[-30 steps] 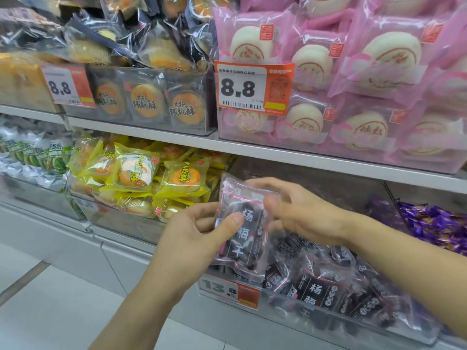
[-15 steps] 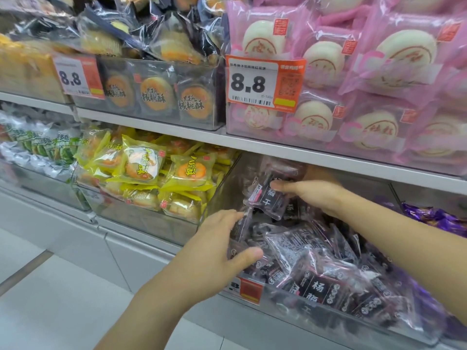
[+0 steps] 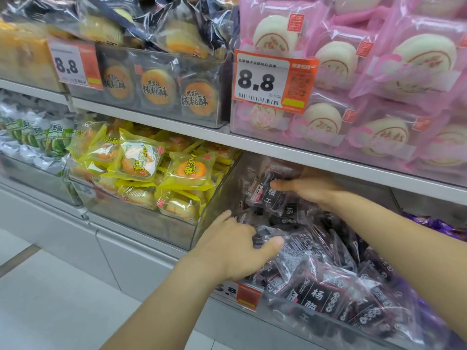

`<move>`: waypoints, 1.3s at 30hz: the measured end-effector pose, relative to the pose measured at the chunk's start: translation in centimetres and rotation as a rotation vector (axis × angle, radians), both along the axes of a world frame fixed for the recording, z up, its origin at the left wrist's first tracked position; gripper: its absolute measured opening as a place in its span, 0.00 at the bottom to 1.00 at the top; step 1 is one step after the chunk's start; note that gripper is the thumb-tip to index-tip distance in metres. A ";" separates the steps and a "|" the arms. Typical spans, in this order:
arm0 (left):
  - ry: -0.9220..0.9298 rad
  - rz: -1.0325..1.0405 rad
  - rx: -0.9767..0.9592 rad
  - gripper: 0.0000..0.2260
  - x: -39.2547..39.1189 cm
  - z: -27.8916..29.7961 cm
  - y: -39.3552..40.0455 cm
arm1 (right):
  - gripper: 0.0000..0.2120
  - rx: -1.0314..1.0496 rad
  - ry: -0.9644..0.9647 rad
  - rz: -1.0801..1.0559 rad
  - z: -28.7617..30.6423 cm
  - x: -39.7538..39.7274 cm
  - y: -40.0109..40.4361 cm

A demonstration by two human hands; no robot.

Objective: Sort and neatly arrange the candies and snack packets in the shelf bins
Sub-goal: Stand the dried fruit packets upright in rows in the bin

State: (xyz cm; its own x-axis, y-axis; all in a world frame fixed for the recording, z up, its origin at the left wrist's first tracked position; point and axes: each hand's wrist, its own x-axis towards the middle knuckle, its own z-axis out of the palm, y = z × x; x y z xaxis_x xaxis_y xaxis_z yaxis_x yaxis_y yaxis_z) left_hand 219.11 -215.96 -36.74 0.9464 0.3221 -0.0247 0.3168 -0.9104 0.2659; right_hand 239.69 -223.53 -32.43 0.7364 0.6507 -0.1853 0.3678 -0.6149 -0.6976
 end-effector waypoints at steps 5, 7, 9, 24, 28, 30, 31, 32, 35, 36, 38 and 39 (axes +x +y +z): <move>0.022 -0.021 -0.088 0.31 -0.3 0.7 0.2 | 0.42 0.030 0.013 0.026 0.3 0.2 -0.6; 0.021 -0.030 -0.130 0.30 -0.5 0.6 0.3 | 0.34 0.029 0.022 0.009 0.0 0.0 -0.3; 0.009 -0.039 -0.177 0.30 -0.7 0.4 0.4 | 0.29 0.073 -0.074 0.040 -0.5 -0.5 0.3; -0.098 -0.014 -0.226 0.49 -1.8 0.3 0.8 | 0.31 -0.109 -0.499 0.347 -2.2 -1.2 2.9; -0.059 -0.059 -0.037 0.51 0.2 0.5 0.5 | 0.35 -0.122 -0.459 0.371 -2.3 -1.3 3.3; 0.004 -0.061 -0.076 0.55 0.9 0.6 0.6 | 0.30 -0.098 -0.379 0.356 -2.1 -0.9 3.2; 0.031 -0.051 -0.131 0.56 1.2 0.6 0.7 | 0.26 -0.080 -0.344 0.332 -1.9 -0.5 3.1; 0.047 -0.044 -0.194 0.56 1.2 0.6 0.8 | 0.23 -0.062 -0.314 0.308 -1.8 -0.1 3.0; 0.046 -0.040 -0.272 0.54 0.7 0.5 0.9 | 0.34 -0.046 -0.301 0.262 -1.5 0.8 2.7; 0.038 -0.038 -0.266 0.52 0.4 0.5 0.9 | 0.37 -0.058 -0.307 0.262 -1.4 0.9 2.6; 0.033 -0.030 -0.259 0.50 -0.3 0.7 0.9 | 0.36 -0.059 -0.318 0.275 -1.7 0.9 2.4; 0.036 -0.024 -0.258 0.50 -0.6 0.8 1.0 | 0.31 -0.056 -0.344 0.289 -1.9 0.7 2.4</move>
State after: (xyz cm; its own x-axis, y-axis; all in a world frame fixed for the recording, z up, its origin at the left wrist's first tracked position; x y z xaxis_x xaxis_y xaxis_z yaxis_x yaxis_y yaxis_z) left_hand 218.46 -215.01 -35.97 0.9508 0.2779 -0.1369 0.3091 -0.8216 0.4790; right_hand 240.42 -221.11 -34.29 0.5510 0.8345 -0.0020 0.7345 -0.4861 -0.4736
